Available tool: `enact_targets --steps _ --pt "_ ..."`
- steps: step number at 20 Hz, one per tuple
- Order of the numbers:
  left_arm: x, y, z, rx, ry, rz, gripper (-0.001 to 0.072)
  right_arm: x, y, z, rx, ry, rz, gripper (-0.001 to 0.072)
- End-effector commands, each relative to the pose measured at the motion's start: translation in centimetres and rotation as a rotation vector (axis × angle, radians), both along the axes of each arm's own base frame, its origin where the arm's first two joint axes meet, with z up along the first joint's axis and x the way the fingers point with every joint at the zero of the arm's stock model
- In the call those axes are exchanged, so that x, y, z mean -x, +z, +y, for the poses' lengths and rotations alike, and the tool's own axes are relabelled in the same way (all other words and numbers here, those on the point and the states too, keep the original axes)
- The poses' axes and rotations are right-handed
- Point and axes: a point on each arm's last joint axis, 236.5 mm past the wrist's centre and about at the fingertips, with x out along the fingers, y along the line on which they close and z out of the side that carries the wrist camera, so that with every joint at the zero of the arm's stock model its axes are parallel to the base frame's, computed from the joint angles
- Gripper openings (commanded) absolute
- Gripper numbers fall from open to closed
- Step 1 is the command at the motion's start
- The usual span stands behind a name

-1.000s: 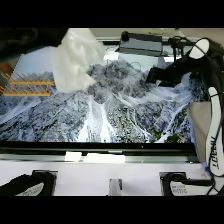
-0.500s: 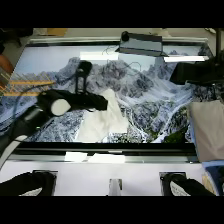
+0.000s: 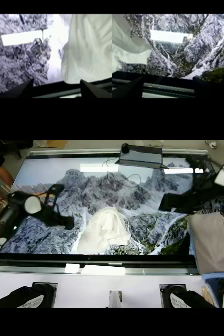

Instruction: Fold the shirts.

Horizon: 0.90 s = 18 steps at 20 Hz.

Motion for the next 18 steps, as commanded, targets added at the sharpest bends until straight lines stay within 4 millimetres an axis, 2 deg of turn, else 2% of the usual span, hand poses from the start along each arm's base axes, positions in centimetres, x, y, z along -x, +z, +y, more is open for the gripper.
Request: enact_targets --steps 1,3,6,9,11,12,13,14,16,17,18 --pt "6.7 -5.1 0.9 0.2 0.192 0.234 0.0677 0.8 -6.4 2.4 -0.108 -0.014 0.099 0.0615" --pt "8.1 -8.5 -1.5 0.335 0.3 0.286 0.0676 2.9 -9.4 3.4 -0.151 -0.005 0.188 0.0615" --pt "6.8 -10.8 -3.9 0.475 0.455 0.241 0.0675 5.3 -11.9 3.8 -0.165 0.017 0.276 0.0615" --pt "5.5 -11.6 -4.9 0.504 0.5 0.22 0.0674 6.0 -12.7 3.8 -0.167 0.016 0.301 0.0615" --pt "5.2 -12.2 -5.7 0.511 0.512 0.222 0.067 5.6 -12.5 4.2 -0.186 0.023 0.282 0.0621" --pt "5.2 -12.7 -5.9 0.501 0.51 0.223 0.0664 5.5 -12.4 4.9 -0.215 0.038 0.275 0.0678" --pt "5.3 -13.3 -6.0 0.491 0.51 0.23 0.0627 5.7 -12.4 5.4 -0.237 0.058 0.273 0.069" --pt "5.5 -13.8 -6.1 0.482 0.513 0.243 0.0519 6.0 -12.7 5.9 -0.246 0.066 0.28 0.069" --pt "5.5 -14.5 -5.9 0.472 0.523 0.252 0.0361 6.9 -14.0 7.3 -0.231 0.107 0.292 0.0691" --pt "5.4 -14.4 -5.9 0.473 0.524 0.251 0.0164 7.0 -14.7 8.2 -0.216 0.136 0.285 0.0691" --pt "5.4 -14.3 -5.9 0.475 0.519 0.25 0.0036 6.8 -15.6 9.1 -0.186 0.166 0.268 0.0691"
